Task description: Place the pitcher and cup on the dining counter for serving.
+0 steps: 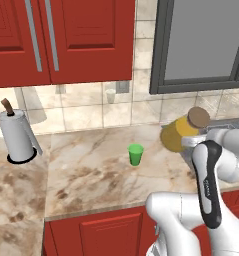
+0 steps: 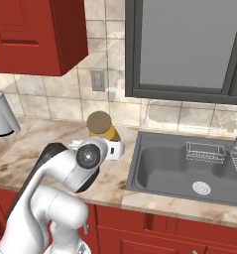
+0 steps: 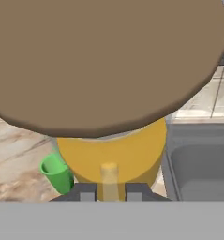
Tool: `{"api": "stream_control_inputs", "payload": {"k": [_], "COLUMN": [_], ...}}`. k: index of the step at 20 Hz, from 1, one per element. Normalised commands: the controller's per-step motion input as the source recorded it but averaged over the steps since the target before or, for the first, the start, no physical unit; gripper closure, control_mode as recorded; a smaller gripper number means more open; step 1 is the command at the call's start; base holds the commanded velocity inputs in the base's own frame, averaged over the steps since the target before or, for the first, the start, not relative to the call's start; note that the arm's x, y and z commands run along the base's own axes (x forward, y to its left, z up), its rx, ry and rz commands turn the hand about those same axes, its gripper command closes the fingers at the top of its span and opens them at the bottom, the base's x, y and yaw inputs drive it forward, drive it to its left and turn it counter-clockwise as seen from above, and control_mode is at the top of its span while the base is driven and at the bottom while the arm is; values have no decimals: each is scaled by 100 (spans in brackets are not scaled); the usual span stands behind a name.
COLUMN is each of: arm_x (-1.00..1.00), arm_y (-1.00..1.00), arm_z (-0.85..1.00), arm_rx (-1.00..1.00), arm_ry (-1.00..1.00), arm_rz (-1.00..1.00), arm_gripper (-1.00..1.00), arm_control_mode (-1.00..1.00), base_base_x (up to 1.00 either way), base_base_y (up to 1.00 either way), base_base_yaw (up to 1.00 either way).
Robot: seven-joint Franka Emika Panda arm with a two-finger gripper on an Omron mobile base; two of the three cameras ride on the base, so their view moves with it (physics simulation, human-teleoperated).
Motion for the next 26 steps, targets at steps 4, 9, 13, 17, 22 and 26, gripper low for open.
{"api": "stream_control_inputs", "payload": {"k": [4,9,13,17,22,26], "arm_x": [-9,-29,-10,0,0,0], "arm_y": [-2,-4,-2,0,0,0], "arm_z": [96,64,7,0,0,0], "arm_rx": [0,2,1,0,0,0], "arm_ry": [-3,0,0,0,0,0], "arm_rz": [0,0,0,0,0,0], "arm_gripper": [100,100,100,100,100,100], "arm_control_mode": [-100,-100,-100,100,100,100], "base_base_x": [0,0,0,0,-21,-50], "base_base_y": [0,0,0,0,0,0], "base_base_yaw": [0,0,0,0,23,73]}}
